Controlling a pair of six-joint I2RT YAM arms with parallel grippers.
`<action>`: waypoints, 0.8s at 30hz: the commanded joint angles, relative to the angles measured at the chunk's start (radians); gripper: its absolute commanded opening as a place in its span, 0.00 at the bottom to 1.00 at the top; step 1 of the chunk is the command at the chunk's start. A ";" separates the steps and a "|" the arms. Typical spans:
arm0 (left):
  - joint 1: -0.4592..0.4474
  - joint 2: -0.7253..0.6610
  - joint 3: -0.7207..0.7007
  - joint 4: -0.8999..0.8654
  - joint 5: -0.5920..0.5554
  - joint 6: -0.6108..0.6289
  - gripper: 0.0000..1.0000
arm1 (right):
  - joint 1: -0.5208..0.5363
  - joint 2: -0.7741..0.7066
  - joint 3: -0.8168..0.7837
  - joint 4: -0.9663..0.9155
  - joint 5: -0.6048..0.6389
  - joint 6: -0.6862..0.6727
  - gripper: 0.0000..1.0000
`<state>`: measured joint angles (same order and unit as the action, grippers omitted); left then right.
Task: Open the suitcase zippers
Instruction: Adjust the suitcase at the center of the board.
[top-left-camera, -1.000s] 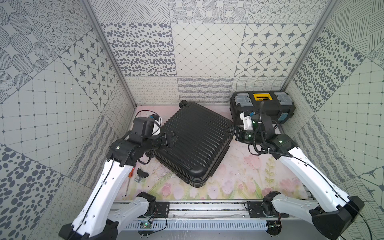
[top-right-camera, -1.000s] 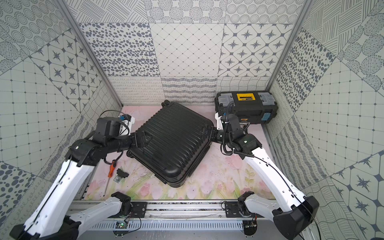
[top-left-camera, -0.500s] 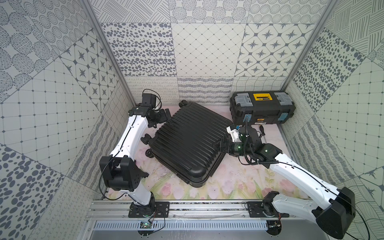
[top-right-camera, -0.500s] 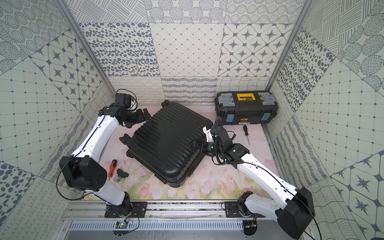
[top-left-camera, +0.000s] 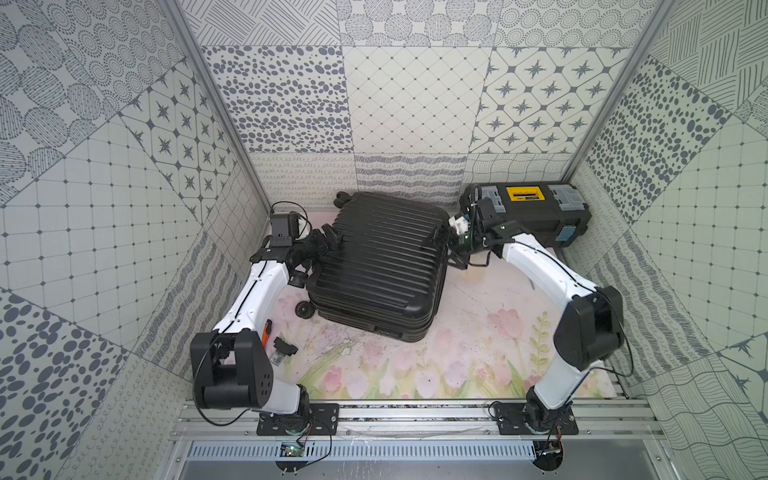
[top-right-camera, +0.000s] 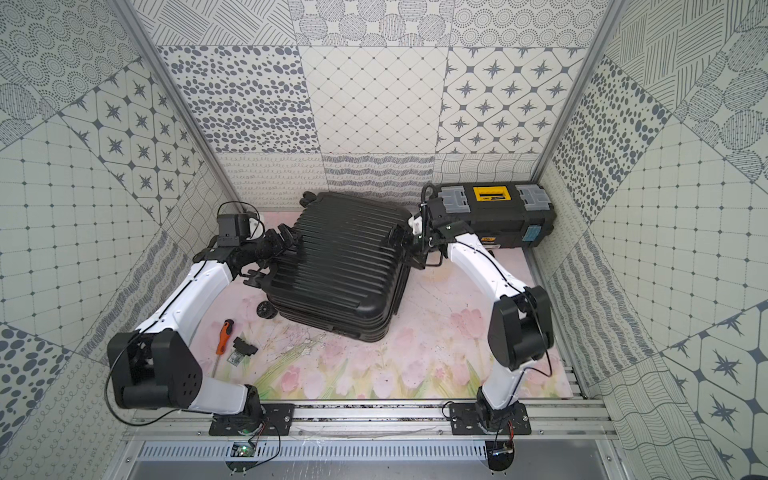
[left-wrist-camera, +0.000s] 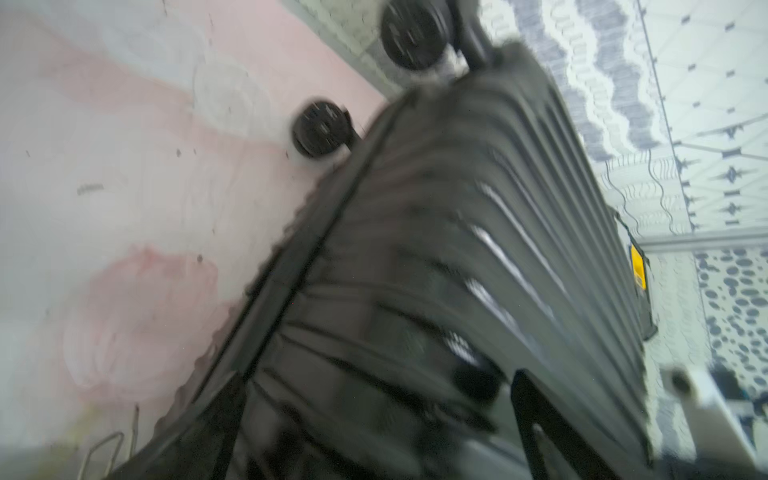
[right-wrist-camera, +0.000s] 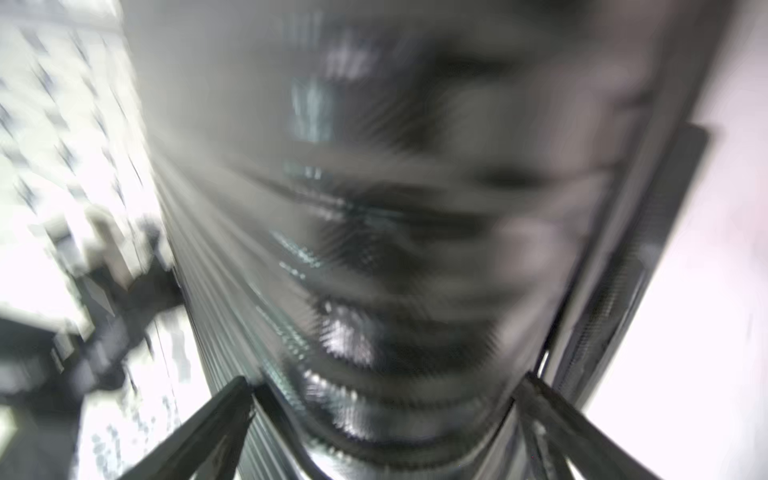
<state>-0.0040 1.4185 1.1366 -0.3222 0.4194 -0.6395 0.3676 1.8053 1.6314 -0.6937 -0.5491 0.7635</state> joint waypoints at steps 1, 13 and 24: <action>-0.052 -0.219 -0.256 0.136 0.379 -0.257 0.99 | 0.001 0.134 0.283 0.027 0.058 -0.160 0.99; -0.231 -0.589 -0.353 -0.267 0.137 -0.009 0.99 | 0.029 -0.224 0.081 -0.008 0.260 -0.385 0.99; -0.512 -0.694 -0.513 -0.036 0.147 -0.102 0.99 | -0.080 -0.775 -0.703 0.521 0.056 -0.157 0.99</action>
<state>-0.4419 0.7471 0.6621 -0.4923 0.5430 -0.7055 0.3298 1.0523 0.9882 -0.3523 -0.3962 0.5331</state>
